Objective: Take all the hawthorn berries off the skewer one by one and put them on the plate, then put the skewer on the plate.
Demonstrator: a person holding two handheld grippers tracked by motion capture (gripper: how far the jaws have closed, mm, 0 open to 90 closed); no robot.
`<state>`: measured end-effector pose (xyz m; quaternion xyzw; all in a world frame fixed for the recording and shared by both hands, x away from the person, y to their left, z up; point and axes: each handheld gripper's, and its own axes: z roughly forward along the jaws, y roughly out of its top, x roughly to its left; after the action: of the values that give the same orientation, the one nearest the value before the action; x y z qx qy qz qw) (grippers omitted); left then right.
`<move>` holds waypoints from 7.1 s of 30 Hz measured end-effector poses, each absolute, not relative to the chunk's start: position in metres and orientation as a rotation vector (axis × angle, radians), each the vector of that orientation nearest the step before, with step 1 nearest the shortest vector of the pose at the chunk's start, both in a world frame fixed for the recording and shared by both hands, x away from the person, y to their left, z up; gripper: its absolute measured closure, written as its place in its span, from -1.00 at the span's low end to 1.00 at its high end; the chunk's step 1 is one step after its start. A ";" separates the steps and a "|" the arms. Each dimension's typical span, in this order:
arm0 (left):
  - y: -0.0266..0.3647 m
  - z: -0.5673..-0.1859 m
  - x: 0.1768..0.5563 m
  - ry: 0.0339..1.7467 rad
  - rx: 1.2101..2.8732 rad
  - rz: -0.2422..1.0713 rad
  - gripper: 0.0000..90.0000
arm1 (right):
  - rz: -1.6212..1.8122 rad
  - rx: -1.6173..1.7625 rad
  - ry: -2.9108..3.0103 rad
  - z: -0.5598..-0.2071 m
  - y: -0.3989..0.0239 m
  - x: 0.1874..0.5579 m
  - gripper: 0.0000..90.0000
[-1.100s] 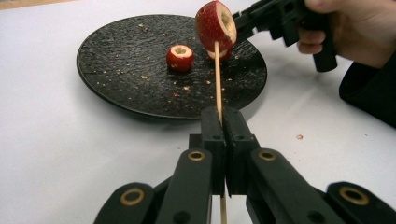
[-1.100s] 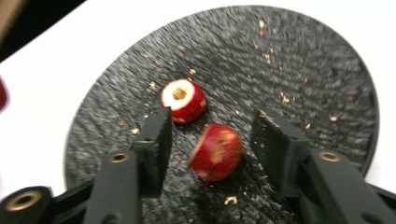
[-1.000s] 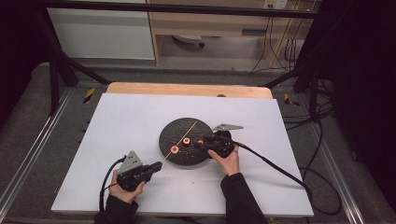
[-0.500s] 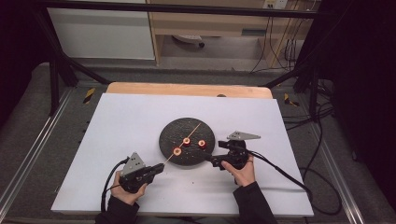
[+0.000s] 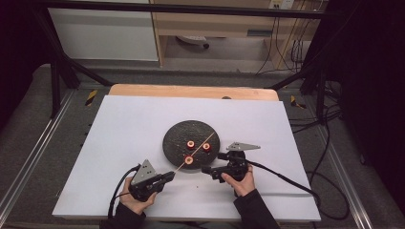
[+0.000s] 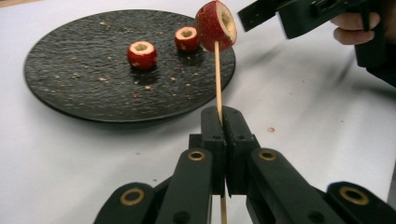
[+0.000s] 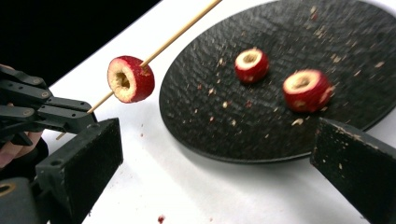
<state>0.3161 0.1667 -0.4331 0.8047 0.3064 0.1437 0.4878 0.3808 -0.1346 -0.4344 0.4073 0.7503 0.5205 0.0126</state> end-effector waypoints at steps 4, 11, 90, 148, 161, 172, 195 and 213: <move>0.160 -0.435 0.314 0.726 1.975 0.340 0.96 | 1.631 1.250 2.359 -0.437 -0.127 0.379 -0.88; 0.145 -0.439 0.309 0.693 2.004 0.324 0.96 | 1.733 1.237 2.342 -0.437 -0.122 0.374 -0.49; 0.162 -0.433 0.312 0.689 1.960 0.303 0.96 | 1.777 1.402 2.003 -0.402 -0.229 0.400 0.39; 0.201 -0.423 0.333 0.834 1.855 0.370 0.96 | 1.371 1.120 2.369 -0.425 -0.125 0.403 -0.18; 0.194 -0.420 0.338 0.844 1.895 0.382 0.96 | 1.306 1.146 2.332 -0.439 -0.184 0.387 -0.86; 0.187 -0.409 0.351 0.864 1.918 0.393 0.96 | 1.261 1.178 2.330 -0.449 -0.210 0.376 -0.99; 0.164 -0.406 0.395 0.963 1.950 0.388 0.96 | 1.273 1.160 2.337 -0.452 -0.221 0.369 -0.98; 0.144 -0.429 0.410 1.054 2.078 0.451 0.96 | 1.277 1.145 2.357 -0.454 -0.220 0.369 -0.97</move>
<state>0.4102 0.1441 -0.4288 0.8117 0.4119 0.1762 0.3747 0.3686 -0.2196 -0.4539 0.3903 0.8033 0.4354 0.1131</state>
